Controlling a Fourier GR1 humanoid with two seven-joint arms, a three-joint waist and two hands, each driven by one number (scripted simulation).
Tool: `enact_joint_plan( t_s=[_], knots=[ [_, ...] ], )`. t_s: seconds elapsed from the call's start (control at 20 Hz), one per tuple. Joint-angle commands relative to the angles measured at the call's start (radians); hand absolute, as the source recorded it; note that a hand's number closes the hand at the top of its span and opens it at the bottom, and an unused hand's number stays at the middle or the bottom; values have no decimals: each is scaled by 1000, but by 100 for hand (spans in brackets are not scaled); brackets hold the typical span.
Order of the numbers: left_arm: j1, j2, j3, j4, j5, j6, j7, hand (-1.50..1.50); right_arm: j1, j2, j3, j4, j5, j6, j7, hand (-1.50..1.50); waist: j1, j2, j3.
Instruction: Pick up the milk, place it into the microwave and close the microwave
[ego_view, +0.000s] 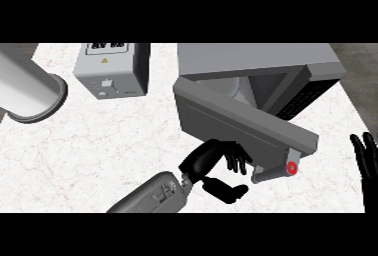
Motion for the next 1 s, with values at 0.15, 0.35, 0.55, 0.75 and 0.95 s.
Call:
enact_joint_plan(
  t_s=[0.15,0.35,0.55,0.75,0.95],
  knots=[
    [-113,-10,-49,36,200,104,-88,150,-50,-49,25,-79,-32,58,59,-150,-74,18,-3],
    [-191,-10,-2,52,271,111,-155,150,-79,-70,32,-101,-52,85,78,-150,-114,33,-4],
    [-249,-10,10,67,337,144,-145,150,-84,-82,33,-149,-78,96,99,-150,-168,33,-4],
    [-283,-9,3,90,374,176,-149,150,-111,-106,12,-168,-95,92,127,-150,-195,35,-4],
    [-321,-9,6,117,406,207,-149,150,-115,-107,27,-174,-128,107,149,-150,-218,44,-2]
  ],
)
